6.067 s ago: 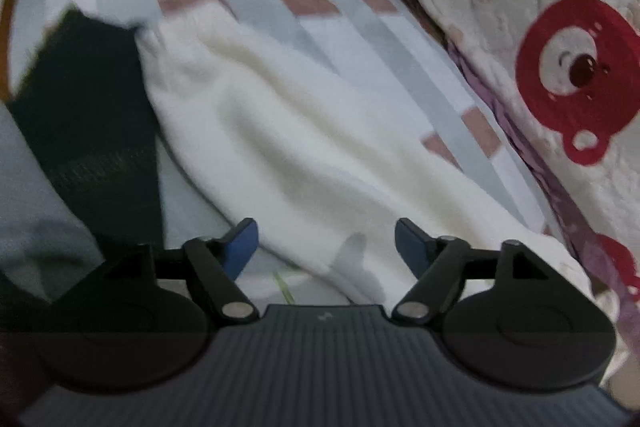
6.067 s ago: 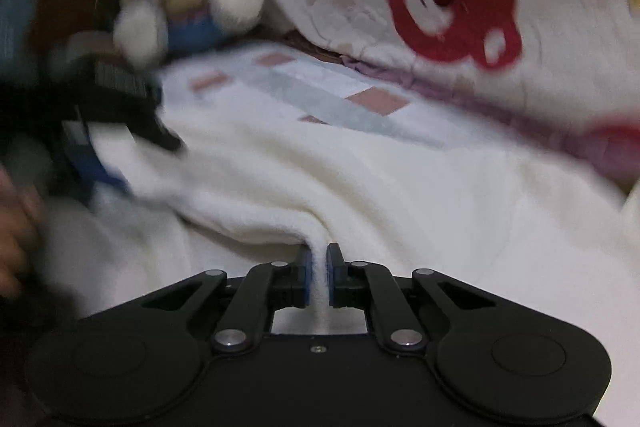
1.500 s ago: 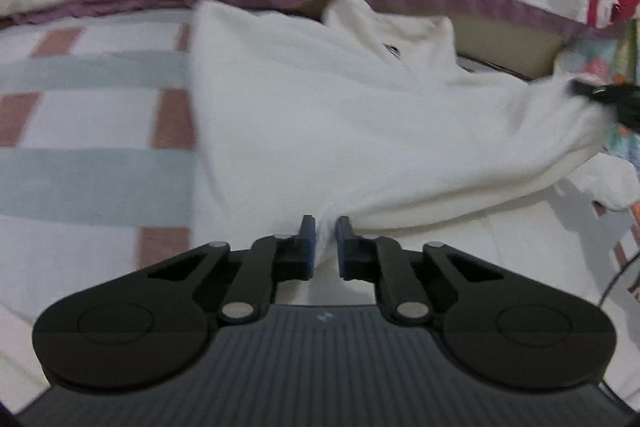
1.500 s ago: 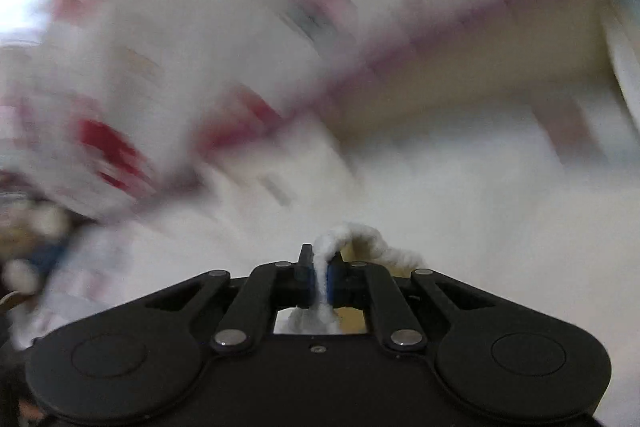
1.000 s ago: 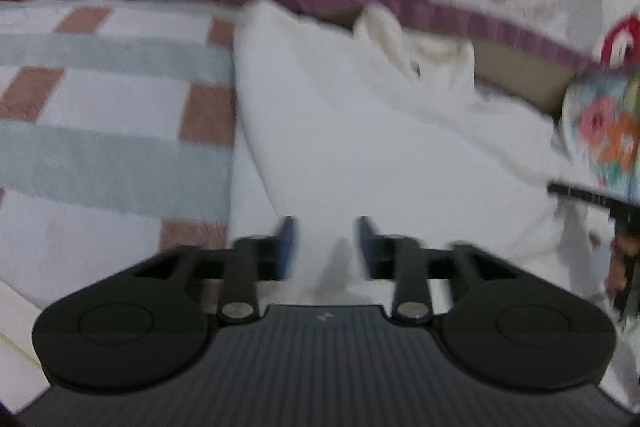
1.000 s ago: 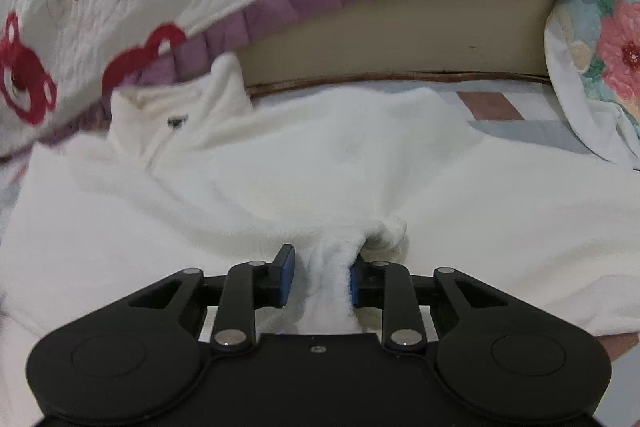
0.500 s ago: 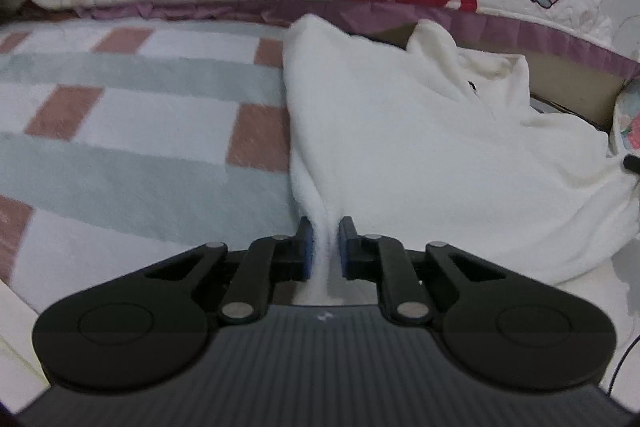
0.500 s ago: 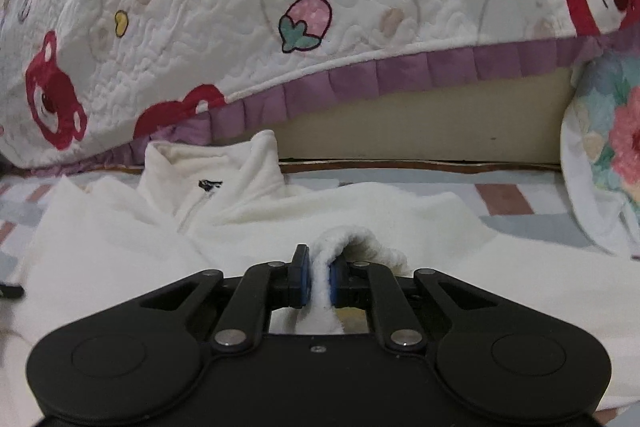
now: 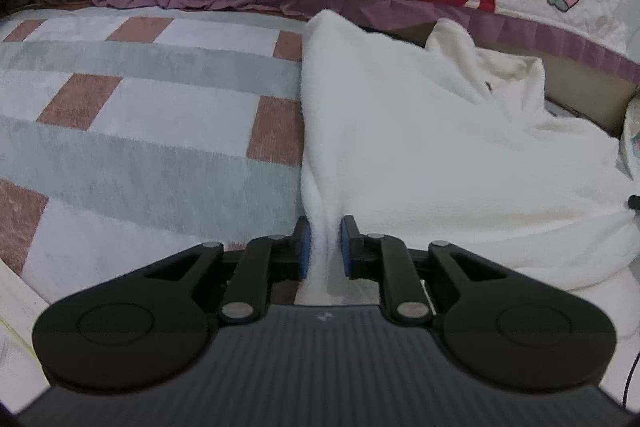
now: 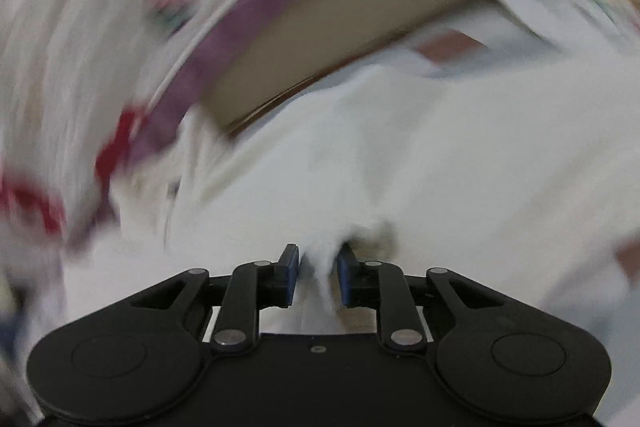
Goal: Fold clothes
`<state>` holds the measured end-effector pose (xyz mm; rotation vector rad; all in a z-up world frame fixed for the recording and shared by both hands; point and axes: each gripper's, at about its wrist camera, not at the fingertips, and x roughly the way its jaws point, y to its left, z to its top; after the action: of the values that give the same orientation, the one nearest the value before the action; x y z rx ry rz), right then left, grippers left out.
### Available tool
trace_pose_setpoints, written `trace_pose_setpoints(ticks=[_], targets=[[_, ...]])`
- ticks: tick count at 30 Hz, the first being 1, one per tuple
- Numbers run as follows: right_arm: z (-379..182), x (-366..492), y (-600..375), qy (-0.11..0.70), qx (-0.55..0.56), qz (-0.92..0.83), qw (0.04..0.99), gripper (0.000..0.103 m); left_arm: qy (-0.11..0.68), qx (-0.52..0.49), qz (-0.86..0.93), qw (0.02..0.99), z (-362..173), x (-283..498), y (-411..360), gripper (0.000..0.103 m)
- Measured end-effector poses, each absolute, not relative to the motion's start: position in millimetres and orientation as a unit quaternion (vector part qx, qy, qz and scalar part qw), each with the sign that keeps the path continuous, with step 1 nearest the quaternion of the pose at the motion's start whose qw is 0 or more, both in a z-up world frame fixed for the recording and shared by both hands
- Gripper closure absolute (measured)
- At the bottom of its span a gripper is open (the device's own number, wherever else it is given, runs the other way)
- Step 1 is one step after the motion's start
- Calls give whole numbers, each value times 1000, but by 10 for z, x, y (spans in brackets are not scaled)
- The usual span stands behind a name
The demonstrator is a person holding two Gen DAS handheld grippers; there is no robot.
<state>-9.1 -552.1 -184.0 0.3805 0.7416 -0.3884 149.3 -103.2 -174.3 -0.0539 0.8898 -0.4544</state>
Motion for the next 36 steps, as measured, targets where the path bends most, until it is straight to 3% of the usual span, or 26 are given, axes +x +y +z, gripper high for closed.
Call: trace_pose_setpoints(ticks=[1,2,4,6,9,11,16,26,32,36], targets=[[-1818,-123,-5546,354,198,-196,893,64,423,-24,-219,879,-1720,1483,-1032,89],[-1797,-156,-5571,350,213,-204,889,61,419,-21,-221,880,-1695,1471,-1032,89],[-1753,-220,-5610,342,238,-218,882,60,403,-21,-232,885,-1623,1438,-1033,89],[-1673,-260,-5455,347,194,-206,894,60,385,-29,-258,886,-1558,1394,-1056,88],[-1628,-360,-5281,335,174,-203,903,59,362,-43,-309,878,-1482,1320,-1121,81],[-1724,-342,-5204,352,158,-188,903,59,370,-43,-346,861,-1514,1281,-1224,71],[-2029,-286,-5105,399,111,-181,892,59,411,10,-371,833,-1656,1204,-1426,62],[-1788,-674,-5359,409,178,-136,885,53,428,23,-383,818,-1693,1184,-1436,58],[-1527,-1526,-6008,369,267,-198,868,49,372,27,-414,831,-1421,982,-1409,58],[-1538,-2219,-6473,331,315,-246,855,48,380,49,-432,816,-1300,827,-1542,58]])
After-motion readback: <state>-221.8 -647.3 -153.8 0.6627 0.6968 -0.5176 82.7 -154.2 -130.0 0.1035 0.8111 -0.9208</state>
